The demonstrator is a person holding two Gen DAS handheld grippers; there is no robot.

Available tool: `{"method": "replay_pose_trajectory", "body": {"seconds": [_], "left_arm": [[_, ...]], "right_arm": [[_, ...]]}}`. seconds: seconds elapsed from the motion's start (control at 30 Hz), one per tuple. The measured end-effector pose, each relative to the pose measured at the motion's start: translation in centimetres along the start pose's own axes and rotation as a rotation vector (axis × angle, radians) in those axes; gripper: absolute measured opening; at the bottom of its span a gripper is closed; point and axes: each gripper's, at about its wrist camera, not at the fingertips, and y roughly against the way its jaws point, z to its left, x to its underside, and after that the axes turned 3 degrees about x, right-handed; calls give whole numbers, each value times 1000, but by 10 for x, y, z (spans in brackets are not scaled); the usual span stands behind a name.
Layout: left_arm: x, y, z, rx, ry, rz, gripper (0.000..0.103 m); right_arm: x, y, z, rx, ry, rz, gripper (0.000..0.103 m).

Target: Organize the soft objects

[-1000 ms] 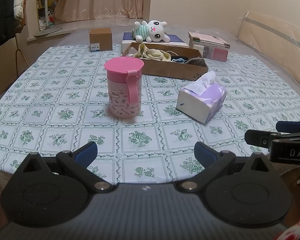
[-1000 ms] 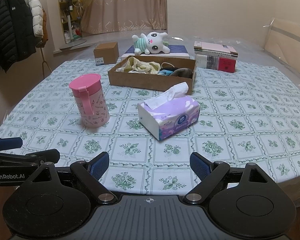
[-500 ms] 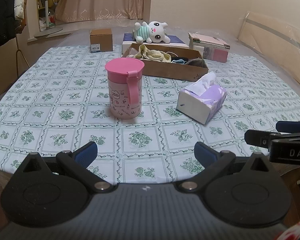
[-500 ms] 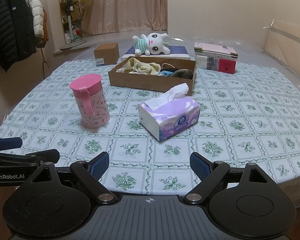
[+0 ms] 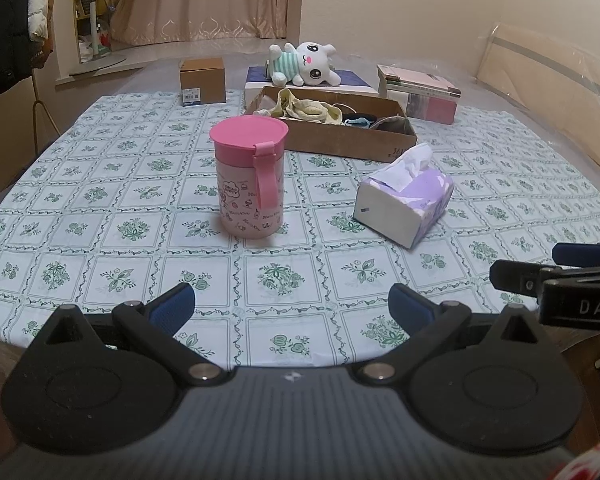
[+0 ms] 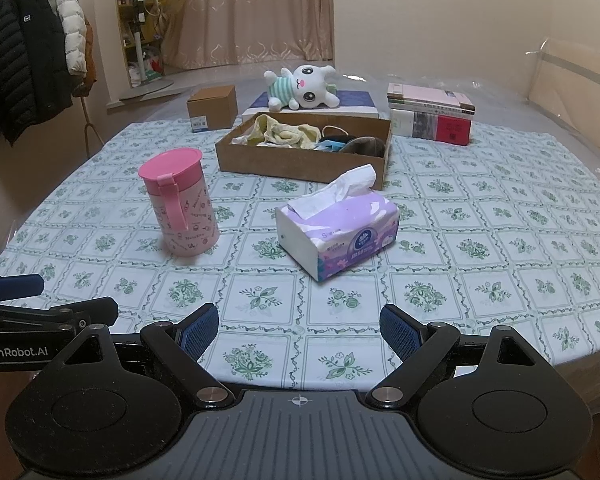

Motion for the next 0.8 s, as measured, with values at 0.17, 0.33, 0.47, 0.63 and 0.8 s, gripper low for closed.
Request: {"method": "replay_pose_trajectory", "body": {"seconds": [0.17, 0.33, 0.47, 0.63, 0.8], "left_arm": [[0, 0, 0, 0, 0, 0, 102], [0, 0, 0, 0, 0, 0, 102], [0, 0, 0, -1, 0, 0, 102], [2, -2, 0, -10, 2, 0, 102], [4, 0, 2, -6, 13, -20, 103]], "right_arm": [[0, 0, 0, 0, 0, 0, 87], [0, 0, 0, 0, -1, 1, 87], [0, 0, 0, 0, -1, 1, 87], [1, 0, 0, 0, -1, 1, 87], [1, 0, 0, 1, 0, 0, 87]]}}
